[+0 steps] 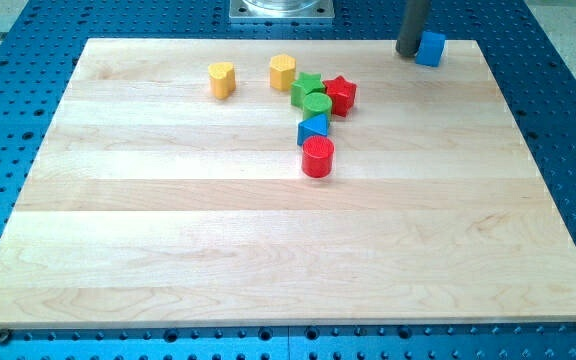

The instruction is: Push the green star and red star into the yellow blocks

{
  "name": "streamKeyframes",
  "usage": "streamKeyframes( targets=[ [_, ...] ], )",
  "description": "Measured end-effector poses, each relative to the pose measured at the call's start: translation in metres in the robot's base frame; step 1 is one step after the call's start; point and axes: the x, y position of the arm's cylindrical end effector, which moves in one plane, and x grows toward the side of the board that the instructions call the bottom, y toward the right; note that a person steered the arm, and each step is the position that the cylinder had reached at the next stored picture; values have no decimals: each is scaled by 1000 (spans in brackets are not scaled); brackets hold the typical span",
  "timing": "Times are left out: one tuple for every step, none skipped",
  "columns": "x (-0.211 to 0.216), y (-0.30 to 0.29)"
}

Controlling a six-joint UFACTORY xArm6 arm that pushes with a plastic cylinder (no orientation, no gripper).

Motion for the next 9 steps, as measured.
streamKeyframes(
  targets=[
    [0,0],
    [0,13],
    [5,-5],
    [96,-52],
    [141,-51],
    [141,-130],
    [126,-134],
    [91,-90],
    [90,-116]
  ],
)
